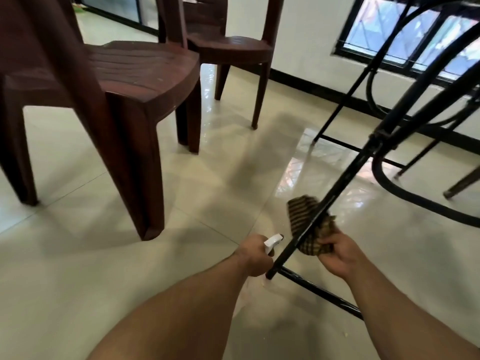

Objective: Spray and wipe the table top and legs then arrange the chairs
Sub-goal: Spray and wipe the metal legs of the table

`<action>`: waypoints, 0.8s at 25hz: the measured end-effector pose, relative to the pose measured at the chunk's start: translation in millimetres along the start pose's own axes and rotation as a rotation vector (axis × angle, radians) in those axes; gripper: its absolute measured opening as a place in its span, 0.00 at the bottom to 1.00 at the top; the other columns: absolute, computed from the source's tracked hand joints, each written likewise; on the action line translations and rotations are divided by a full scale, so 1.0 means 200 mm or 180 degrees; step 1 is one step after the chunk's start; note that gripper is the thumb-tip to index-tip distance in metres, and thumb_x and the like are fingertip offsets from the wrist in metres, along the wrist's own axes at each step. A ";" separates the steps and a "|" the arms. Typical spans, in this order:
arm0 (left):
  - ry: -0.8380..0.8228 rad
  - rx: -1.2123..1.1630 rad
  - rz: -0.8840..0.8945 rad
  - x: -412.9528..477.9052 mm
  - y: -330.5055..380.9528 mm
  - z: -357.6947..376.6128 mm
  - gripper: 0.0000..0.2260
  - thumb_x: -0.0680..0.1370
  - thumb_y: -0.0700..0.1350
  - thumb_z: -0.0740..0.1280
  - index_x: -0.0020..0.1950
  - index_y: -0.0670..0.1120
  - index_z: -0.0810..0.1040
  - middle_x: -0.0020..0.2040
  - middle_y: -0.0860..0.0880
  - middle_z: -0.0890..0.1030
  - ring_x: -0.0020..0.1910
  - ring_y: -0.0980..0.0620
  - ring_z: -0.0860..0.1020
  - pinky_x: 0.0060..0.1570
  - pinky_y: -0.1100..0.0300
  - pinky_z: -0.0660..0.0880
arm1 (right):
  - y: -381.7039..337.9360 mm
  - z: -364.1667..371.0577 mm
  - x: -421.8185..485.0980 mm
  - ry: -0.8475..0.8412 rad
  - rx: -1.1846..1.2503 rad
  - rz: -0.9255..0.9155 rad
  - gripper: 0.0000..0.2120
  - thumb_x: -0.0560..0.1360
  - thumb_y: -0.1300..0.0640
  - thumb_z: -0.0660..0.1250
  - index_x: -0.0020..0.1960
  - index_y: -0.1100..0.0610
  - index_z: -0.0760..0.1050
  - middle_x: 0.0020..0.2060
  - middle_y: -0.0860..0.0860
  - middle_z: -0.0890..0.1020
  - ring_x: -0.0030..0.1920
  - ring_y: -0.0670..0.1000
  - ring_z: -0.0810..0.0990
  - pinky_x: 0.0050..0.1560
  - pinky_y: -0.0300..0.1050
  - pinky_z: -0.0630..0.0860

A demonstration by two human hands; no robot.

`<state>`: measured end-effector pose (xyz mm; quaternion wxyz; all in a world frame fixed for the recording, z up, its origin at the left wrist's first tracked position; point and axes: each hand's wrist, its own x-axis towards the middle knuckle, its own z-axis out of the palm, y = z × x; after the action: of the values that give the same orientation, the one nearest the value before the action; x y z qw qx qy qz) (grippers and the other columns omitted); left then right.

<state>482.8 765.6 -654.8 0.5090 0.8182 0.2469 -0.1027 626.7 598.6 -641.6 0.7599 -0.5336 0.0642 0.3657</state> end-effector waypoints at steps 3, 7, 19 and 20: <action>-0.0047 0.0019 -0.0086 0.00 -0.03 0.01 0.06 0.76 0.36 0.67 0.50 0.45 0.77 0.47 0.45 0.79 0.46 0.46 0.78 0.41 0.58 0.75 | 0.06 0.00 0.04 0.0006 -0.0749 0.0338 0.32 0.69 0.81 0.49 0.61 0.57 0.78 0.50 0.62 0.84 0.49 0.61 0.83 0.51 0.55 0.80; -0.0018 0.0276 -0.0107 0.01 -0.06 0.02 0.08 0.77 0.36 0.66 0.54 0.38 0.79 0.50 0.41 0.80 0.51 0.41 0.81 0.43 0.55 0.75 | 0.15 0.02 0.07 0.0077 -0.2577 0.0551 0.27 0.68 0.80 0.49 0.55 0.64 0.80 0.37 0.61 0.78 0.33 0.57 0.75 0.34 0.47 0.69; 0.0005 0.0096 -0.0163 0.08 -0.10 0.03 0.07 0.76 0.36 0.64 0.51 0.43 0.79 0.47 0.43 0.81 0.44 0.45 0.79 0.42 0.56 0.75 | 0.14 0.00 0.06 0.0424 -0.2108 0.0731 0.28 0.71 0.79 0.51 0.59 0.62 0.80 0.42 0.64 0.82 0.39 0.59 0.75 0.38 0.50 0.70; 0.0073 -0.0028 -0.0064 0.09 -0.08 0.02 0.07 0.75 0.35 0.64 0.48 0.45 0.78 0.44 0.45 0.79 0.43 0.46 0.78 0.40 0.57 0.75 | 0.12 0.00 0.05 0.0406 -0.1846 0.0652 0.27 0.72 0.78 0.52 0.59 0.60 0.80 0.47 0.65 0.83 0.45 0.62 0.79 0.42 0.53 0.75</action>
<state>490.1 772.7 -675.6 0.5087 0.8145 0.2614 -0.0973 617.9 606.8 -665.0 0.5296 -0.7407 0.0582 0.4092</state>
